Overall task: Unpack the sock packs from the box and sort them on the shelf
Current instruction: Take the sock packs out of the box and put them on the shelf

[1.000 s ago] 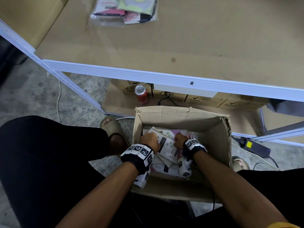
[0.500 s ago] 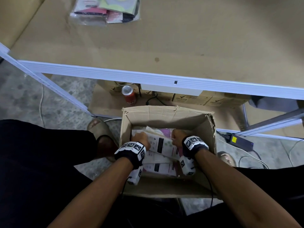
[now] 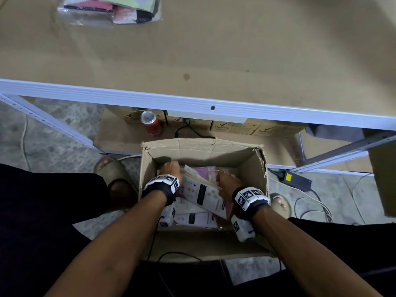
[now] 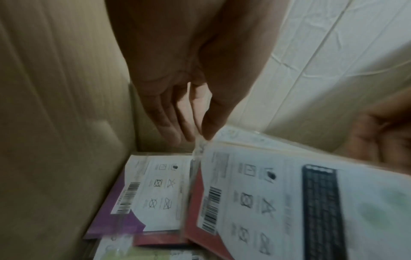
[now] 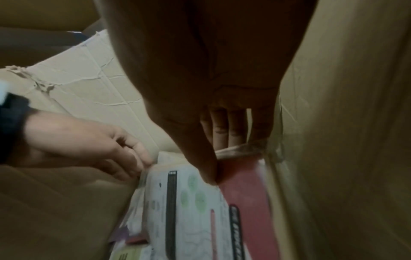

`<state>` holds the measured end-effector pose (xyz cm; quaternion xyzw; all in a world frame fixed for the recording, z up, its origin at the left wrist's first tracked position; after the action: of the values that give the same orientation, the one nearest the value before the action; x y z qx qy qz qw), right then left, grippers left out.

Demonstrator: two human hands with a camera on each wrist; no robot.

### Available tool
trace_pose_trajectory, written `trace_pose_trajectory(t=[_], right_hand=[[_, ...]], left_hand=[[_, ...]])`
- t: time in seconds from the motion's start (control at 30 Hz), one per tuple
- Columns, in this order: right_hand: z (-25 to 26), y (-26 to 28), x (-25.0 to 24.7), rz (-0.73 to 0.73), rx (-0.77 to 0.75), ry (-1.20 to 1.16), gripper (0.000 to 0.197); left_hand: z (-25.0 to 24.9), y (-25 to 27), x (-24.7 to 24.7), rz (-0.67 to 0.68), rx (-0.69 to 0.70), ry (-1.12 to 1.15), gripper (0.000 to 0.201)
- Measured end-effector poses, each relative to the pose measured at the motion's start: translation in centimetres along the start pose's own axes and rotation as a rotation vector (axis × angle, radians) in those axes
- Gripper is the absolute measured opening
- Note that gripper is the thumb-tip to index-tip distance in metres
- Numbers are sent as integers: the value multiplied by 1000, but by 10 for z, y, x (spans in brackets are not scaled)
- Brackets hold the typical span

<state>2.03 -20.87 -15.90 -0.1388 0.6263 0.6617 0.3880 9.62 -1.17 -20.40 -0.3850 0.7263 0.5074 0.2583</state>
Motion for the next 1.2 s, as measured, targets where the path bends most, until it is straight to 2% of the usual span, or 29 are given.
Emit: trace_pose_trajectory(t=[0.07, 0.2, 0.27, 0.33, 0.4, 0.6, 0.83, 0.93, 1.13, 1.2], right_hand=[[3, 5, 2, 51, 0, 90, 26], [1, 14, 5, 113, 6, 170, 26], [0, 19, 8, 135, 4, 206, 22], [-1, 21, 10, 141, -16, 237, 14], [-3, 22, 11, 144, -24, 244, 14], [-6, 19, 21, 182, -25, 232, 15], [-7, 13, 27, 186, -22, 153, 22], [-8, 12, 29, 181, -20, 148, 24], [-9, 9, 29, 167, -21, 139, 25], [-8, 10, 28, 152, -33, 144, 23]], left_hand=[[-4, -8, -1, -22, 54, 25, 25], [-6, -17, 2, -58, 103, 10, 39], [-8, -20, 9, -1, 130, -78, 43], [-8, -23, 18, 71, 155, -177, 37], [-5, -23, 26, 125, 163, -254, 33], [2, -20, 39, 133, 144, -422, 33], [-4, -21, 42, 130, 263, -313, 20], [-11, -20, 42, 101, 288, -315, 21], [-14, -17, 35, 133, 298, -320, 27], [-18, -14, 31, 140, 315, -266, 23]])
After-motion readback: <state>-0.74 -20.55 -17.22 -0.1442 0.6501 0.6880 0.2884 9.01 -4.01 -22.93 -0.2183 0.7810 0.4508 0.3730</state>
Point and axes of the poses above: each hand's wrist, its own y-axis away from the middle knuckle, its own x-axis out of the palm, z = x × y, the point moved 6 cm from there along -y, towards the middle knuckle, and after that the axes turned 10 degrees about x, right-handed, at the moved point
